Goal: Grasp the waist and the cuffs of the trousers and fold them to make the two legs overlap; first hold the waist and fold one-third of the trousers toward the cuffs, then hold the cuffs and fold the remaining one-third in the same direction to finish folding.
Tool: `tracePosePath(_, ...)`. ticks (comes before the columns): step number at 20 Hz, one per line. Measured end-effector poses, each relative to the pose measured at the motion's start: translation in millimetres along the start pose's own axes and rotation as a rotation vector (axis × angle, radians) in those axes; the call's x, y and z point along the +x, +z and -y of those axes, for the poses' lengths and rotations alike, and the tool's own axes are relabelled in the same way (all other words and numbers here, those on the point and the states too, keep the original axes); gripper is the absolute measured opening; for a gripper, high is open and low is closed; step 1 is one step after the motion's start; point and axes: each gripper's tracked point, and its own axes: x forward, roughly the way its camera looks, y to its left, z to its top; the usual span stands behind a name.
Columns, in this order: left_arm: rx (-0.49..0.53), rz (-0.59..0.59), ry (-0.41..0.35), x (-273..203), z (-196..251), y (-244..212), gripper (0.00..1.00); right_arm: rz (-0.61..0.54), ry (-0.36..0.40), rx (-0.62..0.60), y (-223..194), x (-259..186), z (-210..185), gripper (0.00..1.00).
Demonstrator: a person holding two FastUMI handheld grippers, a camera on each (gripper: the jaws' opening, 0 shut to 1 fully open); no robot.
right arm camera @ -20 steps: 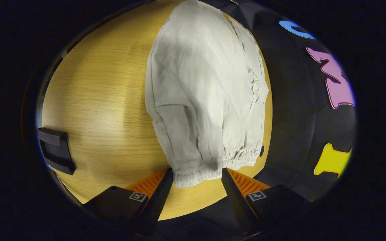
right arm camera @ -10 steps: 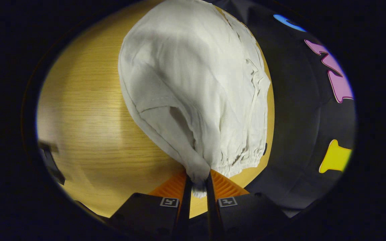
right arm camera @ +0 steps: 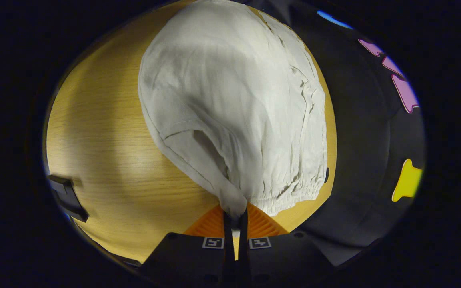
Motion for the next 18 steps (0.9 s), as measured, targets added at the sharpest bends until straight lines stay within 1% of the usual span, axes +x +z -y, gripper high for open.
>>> tracePosePath(2,0.104,-0.003,-0.008,20.5,-5.4,-3.5,0.97,-0.010,-0.004,-0.016,0.1,0.3,0.4,0.07)
tracePosePath(4,0.230,0.000,-0.015,38.4,-9.6,-8.0,0.97,-0.020,-0.007,-0.029,0.2,0.2,-0.1,0.07)
tracePosePath(6,0.308,0.014,0.001,54.8,-19.0,-5.4,0.97,-0.028,-0.008,-0.038,0.2,0.7,0.1,0.07)
tracePosePath(9,0.345,0.047,0.002,69.5,-29.1,9.8,0.91,-0.030,-0.014,-0.056,0.2,0.3,0.1,0.07)
tracePosePath(10,0.366,0.058,-0.007,74.9,-33.1,12.5,0.89,-0.031,-0.014,-0.056,-0.1,0.2,0.2,0.07)
tracePosePath(12,0.390,0.082,-0.052,84.4,-32.6,21.3,0.86,-0.032,-0.014,-0.060,-0.3,0.4,0.3,0.07)
tracePosePath(15,0.407,0.085,-0.071,91.2,-31.9,25.7,0.66,-0.027,-0.017,-0.062,0.1,-0.4,0.7,0.07)
tracePosePath(16,0.415,0.080,-0.079,92.1,-30.6,24.7,0.60,-0.026,-0.022,-0.067,-0.8,-0.4,1.0,0.07)
tracePosePath(17,0.424,0.078,-0.082,94.1,-28.5,25.3,0.47,-0.025,-0.027,-0.068,-1.2,-0.1,1.5,0.07)
tracePosePath(18,0.424,0.074,-0.089,95.7,-27.0,26.8,0.40,-0.023,-0.031,-0.066,-1.0,-0.4,1.0,0.07)
